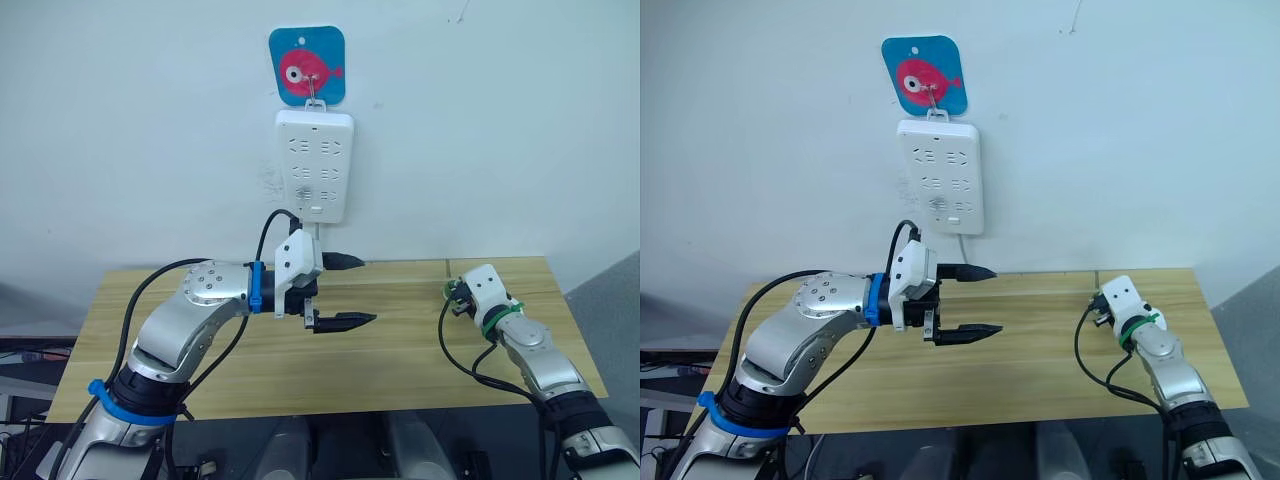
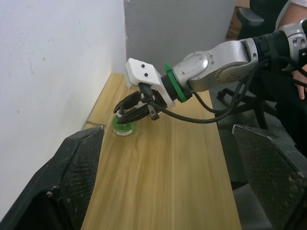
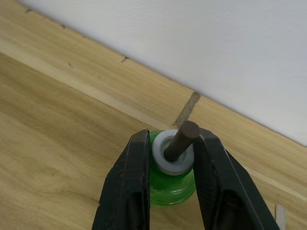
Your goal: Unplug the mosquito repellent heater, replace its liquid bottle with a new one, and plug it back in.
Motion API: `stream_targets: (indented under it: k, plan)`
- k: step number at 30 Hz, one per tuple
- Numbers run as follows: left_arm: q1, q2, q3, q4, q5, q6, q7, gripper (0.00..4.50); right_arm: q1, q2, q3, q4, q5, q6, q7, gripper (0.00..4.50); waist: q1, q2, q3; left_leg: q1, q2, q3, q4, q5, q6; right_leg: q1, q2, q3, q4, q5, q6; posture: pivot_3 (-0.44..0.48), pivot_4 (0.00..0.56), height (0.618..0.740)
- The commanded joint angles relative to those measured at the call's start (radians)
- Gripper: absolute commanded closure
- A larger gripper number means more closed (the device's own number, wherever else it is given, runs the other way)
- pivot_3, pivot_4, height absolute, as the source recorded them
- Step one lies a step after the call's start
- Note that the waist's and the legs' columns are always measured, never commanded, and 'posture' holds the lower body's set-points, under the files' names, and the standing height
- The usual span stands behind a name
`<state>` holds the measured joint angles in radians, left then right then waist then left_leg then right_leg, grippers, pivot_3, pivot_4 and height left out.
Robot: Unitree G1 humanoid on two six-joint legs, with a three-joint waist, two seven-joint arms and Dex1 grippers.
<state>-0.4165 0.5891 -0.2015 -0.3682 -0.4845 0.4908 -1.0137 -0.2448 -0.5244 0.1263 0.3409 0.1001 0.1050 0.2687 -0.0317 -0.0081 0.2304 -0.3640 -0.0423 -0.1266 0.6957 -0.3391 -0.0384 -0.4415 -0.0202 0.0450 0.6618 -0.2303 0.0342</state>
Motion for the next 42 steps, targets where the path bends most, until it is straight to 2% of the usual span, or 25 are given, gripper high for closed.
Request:
stream_targets:
  k: [1,6,9,13,15,17,20,22,26,30,35,39,42]
  plan:
    - [0.001,-0.013,0.008,-0.025,0.004,-0.019,0.013,0.0,0.009,0.007,-0.042,-0.017,-0.014,-0.008,0.016,1.91,0.0,0.0,0.0,0.0,0.0,0.0,0.0,0.0,0.0,0.0,0.0,0.0,0.0,0.0,0.0,-0.02,0.215,0.74]
    - [0.057,-0.023,0.018,-0.035,0.046,-0.054,0.067,0.0,0.021,-0.03,-0.068,-0.13,-0.04,-0.043,0.061,0.1,0.0,0.0,0.0,0.0,0.0,-0.001,0.0,0.0,0.0,0.0,0.0,0.001,0.0,0.0,0.0,-0.015,0.227,0.74]
    - [0.169,-0.042,0.044,-0.014,0.135,-0.153,0.161,0.0,-0.001,-0.058,-0.059,-0.23,-0.042,-0.032,0.127,0.02,-0.004,0.0,0.0,0.001,0.0,-0.003,0.0,0.0,0.0,0.0,0.0,0.002,0.0,0.0,0.0,-0.015,0.231,0.74]
    - [0.405,-0.095,0.095,-0.045,0.239,-0.24,0.337,0.0,-0.048,-0.085,-0.023,-0.37,0.039,0.116,0.305,0.02,-0.012,0.0,0.001,0.002,0.001,-0.004,-0.002,0.0,0.0,0.0,0.0,0.002,0.001,0.0,0.0,-0.019,0.246,0.74]
    - [0.591,-0.176,0.142,-0.11,0.3,-0.252,0.501,0.0,-0.092,-0.105,0.009,-0.469,0.129,0.201,0.45,0.02,-0.009,-0.001,0.004,0.001,0.002,-0.006,-0.002,-0.001,0.001,0.0,0.0,0.0,0.0,0.0,0.0,-0.015,0.262,0.74]
    - [0.727,-0.233,0.17,-0.135,0.366,-0.288,0.611,0.0,-0.13,-0.118,0.03,-0.539,0.203,0.276,0.553,0.02,-0.008,-0.003,0.008,0.001,0.001,-0.006,-0.002,-0.003,0.004,0.0,0.0,0.001,-0.002,0.0,0.0,-0.012,0.269,0.74]
    - [0.83,-0.286,0.182,-0.117,0.411,-0.346,0.681,0.0,-0.166,-0.127,0.047,-0.584,0.261,0.353,0.636,0.02,0.008,-0.005,0.013,0.001,0.001,-0.007,-0.002,-0.003,0.005,0.001,-0.001,0.001,-0.003,0.0,0.0,-0.01,0.277,0.74]
    - [0.866,-0.342,0.202,0.024,0.458,-0.476,0.77,0.0,-0.216,-0.118,0.09,-0.588,0.279,0.37,0.709,0.02,0.017,-0.003,0.018,0.001,0.001,-0.009,0.0,-0.003,0.005,0.004,-0.002,-0.001,-0.003,0.0,0.0,0.011,0.301,0.74]
    - [0.784,-0.414,0.281,0.307,0.483,-0.644,0.893,0.0,-0.3,-0.06,0.123,-0.611,0.318,0.443,0.734,0.02,0.017,-0.004,0.033,0.003,0.0,-0.005,0.0,-0.003,0.005,0.007,-0.003,-0.002,-0.006,0.0,0.0,0.022,0.327,0.74]
    - [0.68,-0.432,0.333,0.451,0.452,-0.723,0.926,0.0,-0.327,-0.027,0.123,-0.644,0.339,0.486,0.728,0.02,0.027,-0.009,0.041,0.0,0.001,-0.009,0.0,-0.003,0.005,0.002,-0.003,-0.004,-0.002,0.0,-0.001,0.025,0.339,0.74]
    - [0.509,-0.432,0.351,0.656,0.356,-0.787,0.814,0.0,-0.391,0.012,0.111,-0.713,0.403,0.567,0.719,0.02,0.027,-0.007,0.056,-0.001,0.001,-0.007,0.0,-0.003,0.005,0.001,-0.004,-0.004,-0.003,0.0,-0.001,0.013,0.35,0.74]
    - [0.389,-0.419,0.354,0.798,0.337,-0.826,0.746,0.0,-0.45,0.036,0.106,-0.726,0.433,0.602,0.713,0.02,0.023,-0.008,0.061,-0.001,0.001,-0.007,0.0,-0.003,0.005,0.001,-0.004,-0.005,-0.003,0.001,-0.001,-0.004,0.35,0.74]
    - [0.315,-0.404,0.367,0.886,0.345,-0.858,0.741,0.0,-0.483,0.05,0.106,-0.729,0.446,0.617,0.709,0.02,0.019,-0.009,0.062,-0.001,0.001,-0.008,-0.001,-0.002,0.004,0.0,-0.004,-0.005,-0.003,0.001,-0.001,-0.015,0.346,0.74]
